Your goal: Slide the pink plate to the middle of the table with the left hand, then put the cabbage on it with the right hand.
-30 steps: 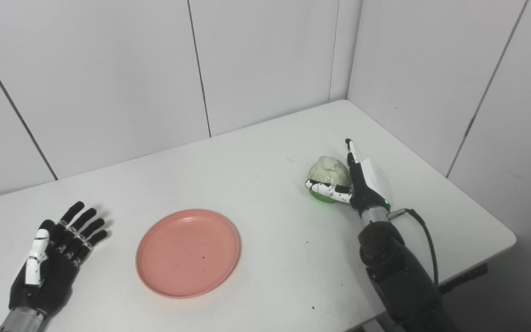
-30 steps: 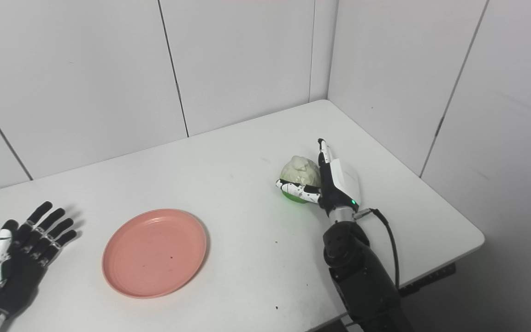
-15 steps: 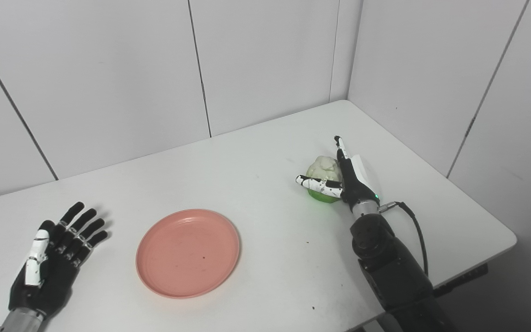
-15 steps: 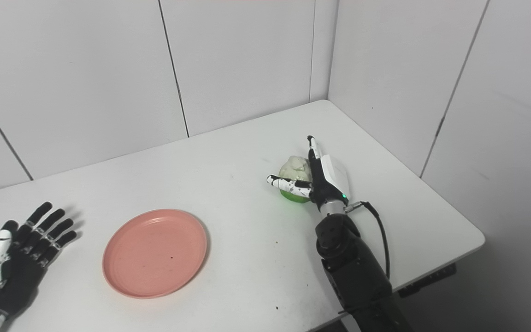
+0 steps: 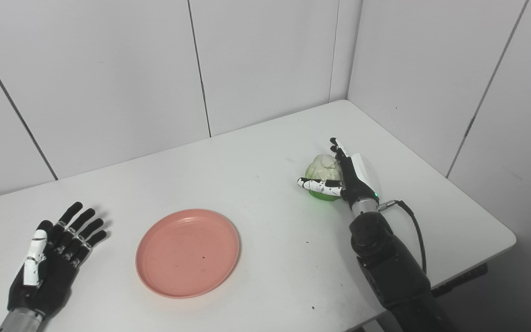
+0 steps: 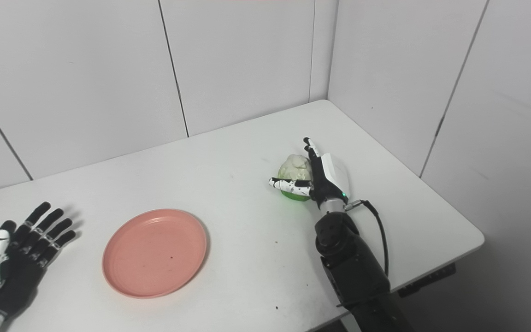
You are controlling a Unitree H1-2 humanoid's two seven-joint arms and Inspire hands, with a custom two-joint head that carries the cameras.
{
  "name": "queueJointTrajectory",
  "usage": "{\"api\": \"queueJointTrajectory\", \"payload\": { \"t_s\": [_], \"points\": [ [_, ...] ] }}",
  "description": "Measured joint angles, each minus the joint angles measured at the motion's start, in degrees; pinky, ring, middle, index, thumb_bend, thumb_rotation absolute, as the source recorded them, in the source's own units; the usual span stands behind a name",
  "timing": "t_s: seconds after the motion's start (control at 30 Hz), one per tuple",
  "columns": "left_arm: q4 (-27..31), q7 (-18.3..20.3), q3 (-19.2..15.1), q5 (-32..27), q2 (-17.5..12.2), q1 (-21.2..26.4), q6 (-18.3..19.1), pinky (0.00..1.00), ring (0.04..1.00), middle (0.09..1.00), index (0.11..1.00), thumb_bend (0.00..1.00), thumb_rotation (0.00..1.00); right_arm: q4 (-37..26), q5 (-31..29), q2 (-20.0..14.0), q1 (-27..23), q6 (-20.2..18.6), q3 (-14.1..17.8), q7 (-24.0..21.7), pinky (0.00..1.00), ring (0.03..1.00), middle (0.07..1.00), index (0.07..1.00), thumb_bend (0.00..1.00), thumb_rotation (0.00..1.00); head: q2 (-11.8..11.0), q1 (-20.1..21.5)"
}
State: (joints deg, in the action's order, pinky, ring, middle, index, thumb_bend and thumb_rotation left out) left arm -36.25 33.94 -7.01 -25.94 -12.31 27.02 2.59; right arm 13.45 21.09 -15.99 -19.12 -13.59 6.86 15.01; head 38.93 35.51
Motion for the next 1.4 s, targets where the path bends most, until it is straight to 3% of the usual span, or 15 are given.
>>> {"api": "queueJointTrajectory", "payload": {
  "t_s": [0.03, 0.17, 0.3, 0.33, 0.37, 0.4, 0.6, 0.8, 1.07, 1.4],
  "points": [
    [0.0, 0.0, 0.0, 0.0, 0.0, 0.0, 0.0, 0.83, 0.845, 0.878, 0.871, 0.48, 0.90, 0.0, 0.0, 0.0, 0.0, 0.0, 0.0, 0.2, 0.63, 0.702, 0.735, 0.773, 1.00, 0.12, 0.0, 0.0],
    [0.0, 0.0, 0.1, 0.0, -0.1, 0.0, 0.0, 0.83, 0.845, 0.879, 0.873, 0.48, 0.89, -0.1, 1.2, -0.9, 0.0, -0.2, -1.3, 0.4, 0.57, 0.630, 0.671, 0.718, 0.98, 0.08, 0.2, 0.0],
    [0.0, 0.0, 0.1, 0.0, -0.2, -0.1, 0.0, 0.82, 0.845, 0.876, 0.869, 0.48, 0.89, -0.7, 4.1, -2.7, -0.3, -3.9, -4.1, -1.0, 0.54, 0.581, 0.626, 0.610, 0.95, 0.02, 0.2, -0.1],
    [0.0, 0.0, 0.1, 0.0, -0.2, -0.1, 0.0, 0.82, 0.848, 0.879, 0.872, 0.48, 0.90, -0.8, 4.7, -3.0, -0.4, -4.3, -4.4, -1.0, 0.53, 0.565, 0.606, 0.551, 0.74, 0.07, 0.2, -0.1],
    [0.0, 0.0, 0.2, 0.0, -0.2, -0.1, 0.0, 0.83, 0.850, 0.881, 0.874, 0.48, 0.91, -0.9, 5.1, -3.1, -0.5, -4.8, -4.7, -1.0, 0.51, 0.549, 0.587, 0.513, 0.61, 0.10, 0.3, -0.1],
    [0.1, 0.0, 0.2, 0.0, -0.2, -0.1, 0.0, 0.83, 0.850, 0.881, 0.874, 0.48, 0.90, -0.9, 5.5, -3.1, -0.7, -5.1, -4.7, -0.9, 0.48, 0.514, 0.548, 0.487, 0.55, 0.06, 0.3, -0.1],
    [0.2, 0.0, 0.4, 0.0, -0.3, -0.2, 0.0, 0.83, 0.856, 0.886, 0.878, 0.49, 0.90, -1.6, 6.5, -3.2, -0.8, -5.9, -4.9, -0.7, 0.37, 0.416, 0.450, 0.508, 0.53, 0.00, 0.4, -0.2],
    [0.4, 0.0, 0.4, 0.0, -0.3, -0.3, 0.0, 0.83, 0.854, 0.884, 0.876, 0.48, 0.90, -3.0, 6.5, -3.1, -0.6, -6.1, -4.9, -0.8, 0.36, 0.407, 0.442, 0.515, 0.53, 0.00, 0.3, -0.4],
    [1.1, -0.3, 0.7, 0.0, -0.2, -0.7, 0.1, 0.83, 0.849, 0.877, 0.866, 0.49, 0.90, -4.9, 6.2, -2.7, 0.3, -6.3, -4.7, -0.9, 0.41, 0.467, 0.497, 0.480, 0.53, 0.00, 0.1, -0.9],
    [2.7, -1.8, 1.4, 0.0, 0.2, -1.3, 0.1, 0.84, 0.864, 0.891, 0.882, 0.49, 0.91, -10.6, 5.7, -1.5, 1.0, -6.2, -4.7, -2.3, 0.34, 0.403, 0.444, 0.509, 0.53, 0.00, -0.1, -3.6]
  ]
}}
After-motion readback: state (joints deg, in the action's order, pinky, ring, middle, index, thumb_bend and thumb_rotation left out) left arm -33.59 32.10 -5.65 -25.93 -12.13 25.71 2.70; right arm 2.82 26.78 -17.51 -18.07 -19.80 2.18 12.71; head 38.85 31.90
